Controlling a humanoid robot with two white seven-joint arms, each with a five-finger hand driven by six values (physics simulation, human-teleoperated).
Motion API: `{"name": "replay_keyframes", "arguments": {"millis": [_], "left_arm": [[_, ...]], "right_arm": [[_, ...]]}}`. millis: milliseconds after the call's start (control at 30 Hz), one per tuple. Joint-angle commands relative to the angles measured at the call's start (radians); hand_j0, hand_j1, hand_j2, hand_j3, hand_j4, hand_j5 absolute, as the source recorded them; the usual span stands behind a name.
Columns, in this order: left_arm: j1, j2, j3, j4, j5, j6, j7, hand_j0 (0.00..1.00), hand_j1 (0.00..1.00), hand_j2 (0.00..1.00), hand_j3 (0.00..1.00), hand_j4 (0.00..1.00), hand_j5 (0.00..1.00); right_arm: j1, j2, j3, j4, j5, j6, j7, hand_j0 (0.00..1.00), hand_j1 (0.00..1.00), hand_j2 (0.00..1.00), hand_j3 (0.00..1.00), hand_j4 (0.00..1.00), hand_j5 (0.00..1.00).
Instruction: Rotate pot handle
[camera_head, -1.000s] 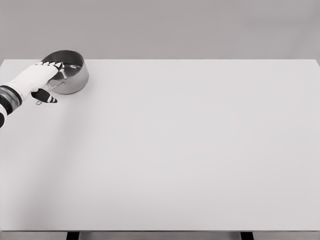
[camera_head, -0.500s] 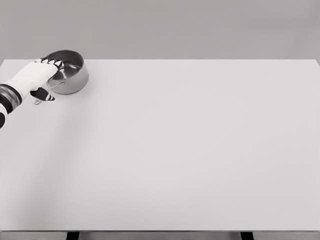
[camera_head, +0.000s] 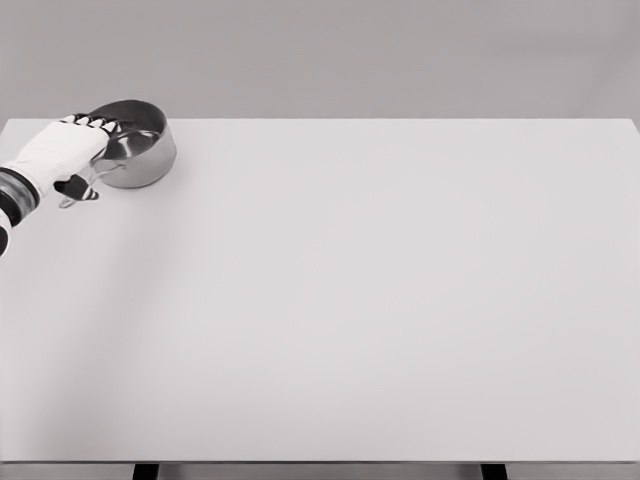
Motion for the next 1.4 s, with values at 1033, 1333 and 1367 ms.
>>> {"name": "replay_keyframes", "arguments": {"millis": [1033, 1333, 1367], "left_arm": [[-0.006, 0.030, 0.009, 0.059, -0.011, 0.001, 0.005, 1.00, 1.00, 1.00, 1.00, 1.00, 1.00], [-0.015, 0.030, 0.009, 0.064, -0.011, 0.001, 0.005, 1.00, 1.00, 1.00, 1.00, 1.00, 1.00], [-0.015, 0.030, 0.009, 0.064, -0.011, 0.001, 0.005, 1.00, 1.00, 1.00, 1.00, 1.00, 1.00]], "right_arm": [[0.000, 0.000, 0.000, 0.000, 0.000, 0.000, 0.000, 1.00, 1.00, 1.00, 1.00, 1.00, 1.00], [0.000, 0.000, 0.000, -0.001, 0.000, 0.000, -0.001, 1.00, 1.00, 1.00, 1.00, 1.00, 1.00], [0.000, 0.000, 0.000, 0.000, 0.000, 0.000, 0.000, 1.00, 1.00, 1.00, 1.00, 1.00, 1.00]]}}
